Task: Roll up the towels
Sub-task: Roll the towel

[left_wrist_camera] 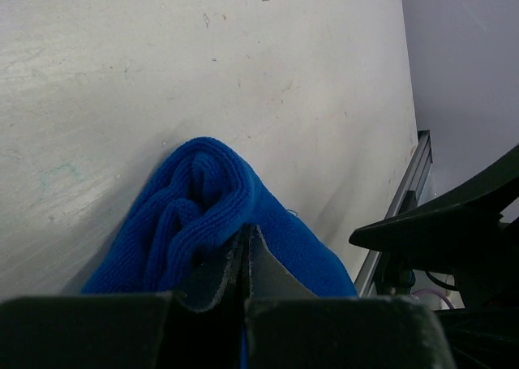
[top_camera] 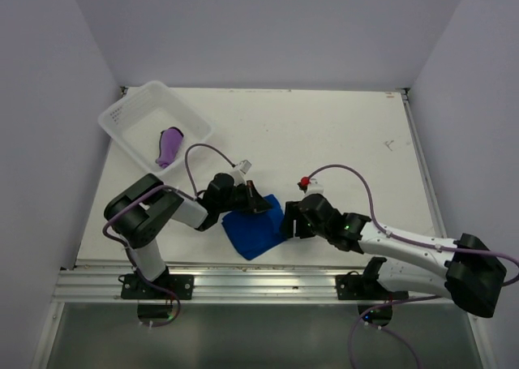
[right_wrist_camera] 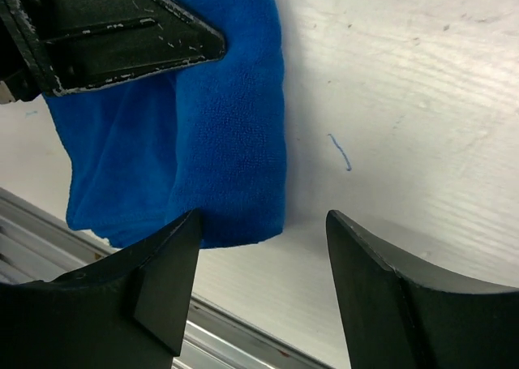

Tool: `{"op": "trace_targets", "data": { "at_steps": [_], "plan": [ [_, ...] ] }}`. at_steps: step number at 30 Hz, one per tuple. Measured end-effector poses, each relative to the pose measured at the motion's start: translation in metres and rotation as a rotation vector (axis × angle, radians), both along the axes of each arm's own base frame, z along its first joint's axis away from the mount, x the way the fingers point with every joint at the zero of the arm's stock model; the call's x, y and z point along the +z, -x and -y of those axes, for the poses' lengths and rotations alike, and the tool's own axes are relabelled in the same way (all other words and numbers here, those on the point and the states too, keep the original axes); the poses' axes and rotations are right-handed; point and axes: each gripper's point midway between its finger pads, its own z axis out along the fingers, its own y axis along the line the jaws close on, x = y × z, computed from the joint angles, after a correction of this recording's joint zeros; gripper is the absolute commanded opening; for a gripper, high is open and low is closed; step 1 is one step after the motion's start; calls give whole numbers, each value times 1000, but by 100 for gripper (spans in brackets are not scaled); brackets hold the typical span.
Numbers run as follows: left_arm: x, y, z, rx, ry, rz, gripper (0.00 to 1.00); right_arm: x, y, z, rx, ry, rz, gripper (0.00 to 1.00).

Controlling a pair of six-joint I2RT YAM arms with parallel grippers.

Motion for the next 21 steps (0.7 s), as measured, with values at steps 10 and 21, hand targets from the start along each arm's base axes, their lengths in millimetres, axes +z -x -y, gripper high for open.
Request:
{"op": "trace_targets", "data": {
  "at_steps": [10,21],
  "plan": [
    [2,2,-5,13,-14,-1,0,-36,9,-28,25,-96,-142,68],
    [3,4,-14,42,-36,-1,0,-35,11,-49,44,-232,-156,67]
  ]
}}
